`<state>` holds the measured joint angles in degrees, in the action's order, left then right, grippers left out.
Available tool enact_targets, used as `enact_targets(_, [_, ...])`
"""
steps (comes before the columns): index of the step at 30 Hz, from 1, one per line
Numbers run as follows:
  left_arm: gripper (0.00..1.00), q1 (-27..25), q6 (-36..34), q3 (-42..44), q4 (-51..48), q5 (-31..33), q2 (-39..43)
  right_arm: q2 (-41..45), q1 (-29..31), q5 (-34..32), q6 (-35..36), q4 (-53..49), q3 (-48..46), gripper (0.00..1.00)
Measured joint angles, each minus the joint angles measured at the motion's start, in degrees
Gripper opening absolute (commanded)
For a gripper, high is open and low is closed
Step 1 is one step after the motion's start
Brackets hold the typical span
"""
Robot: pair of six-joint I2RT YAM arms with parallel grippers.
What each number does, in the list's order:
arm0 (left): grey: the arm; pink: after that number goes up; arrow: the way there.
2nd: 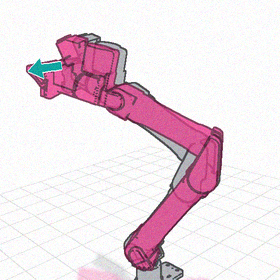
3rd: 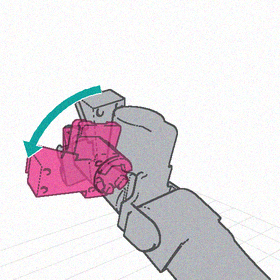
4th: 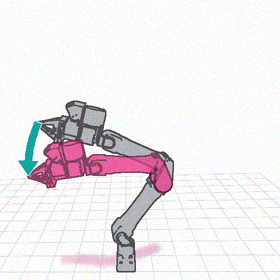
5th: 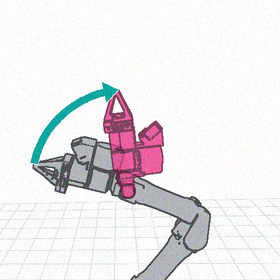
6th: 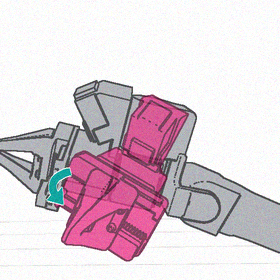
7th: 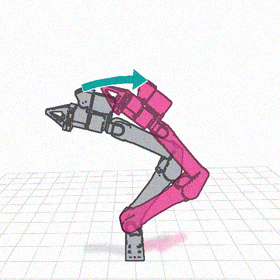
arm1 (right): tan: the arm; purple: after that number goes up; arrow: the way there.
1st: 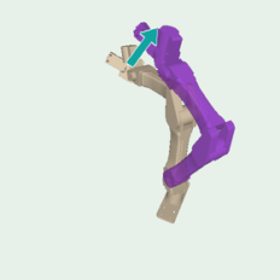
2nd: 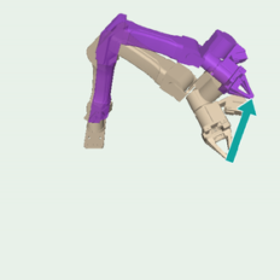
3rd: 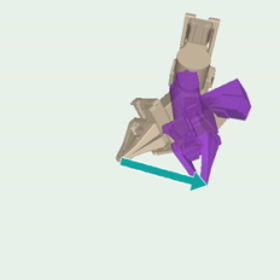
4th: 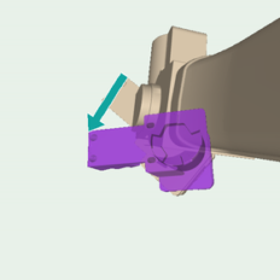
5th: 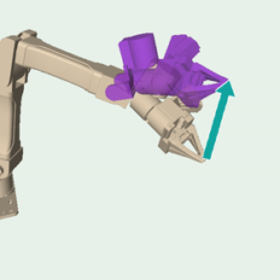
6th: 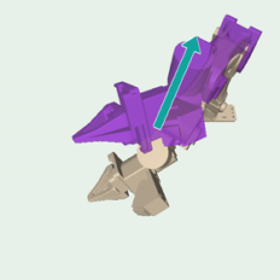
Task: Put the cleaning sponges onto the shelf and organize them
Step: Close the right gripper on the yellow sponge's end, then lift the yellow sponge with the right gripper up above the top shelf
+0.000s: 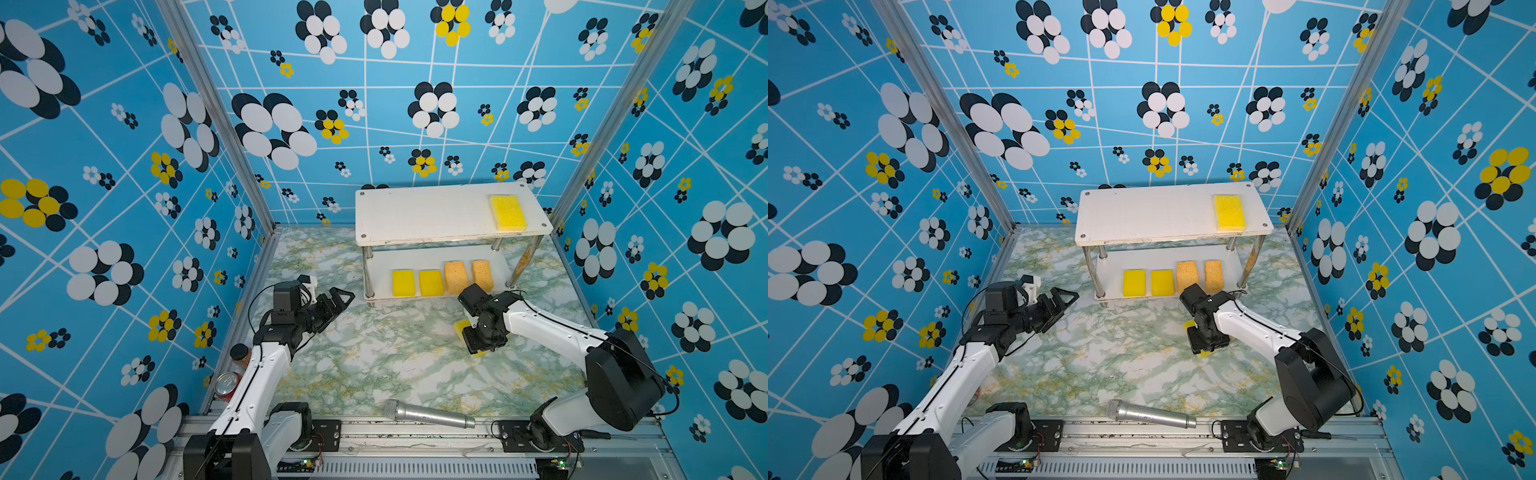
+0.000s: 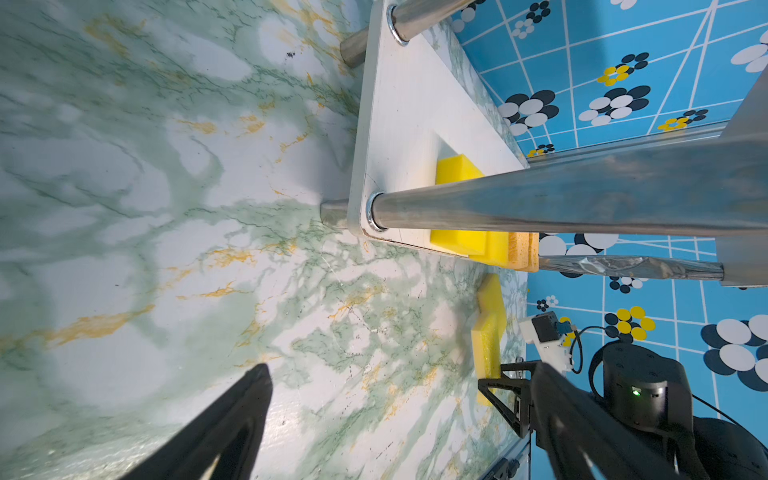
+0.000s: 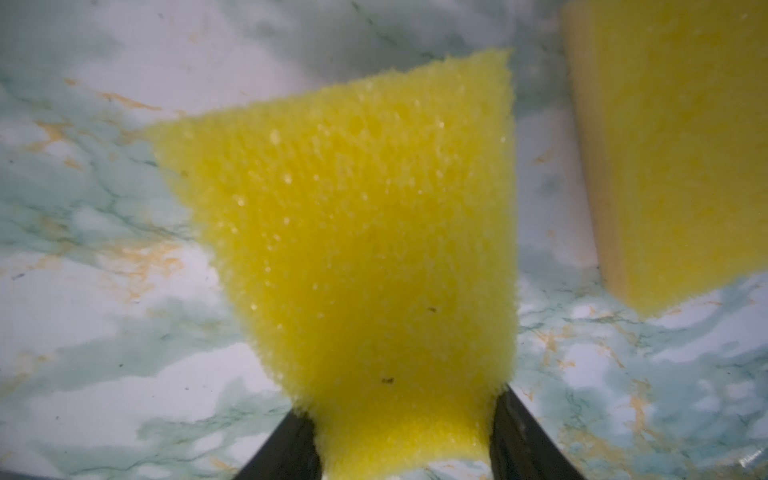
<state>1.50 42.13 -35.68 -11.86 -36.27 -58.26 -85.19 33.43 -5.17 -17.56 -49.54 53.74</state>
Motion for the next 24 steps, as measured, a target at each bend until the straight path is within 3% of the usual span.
enact_targets(17, [0.99,0.02,0.02,0.0,0.04,-0.24,0.0,16.28,1.44,6.93,-2.47,-8.15,5.99,0.58])
enact_targets(24, [0.99,0.04,0.02,0.0,0.04,-0.39,0.0,21.2,1.92,8.76,-2.86,-11.04,12.68,0.58])
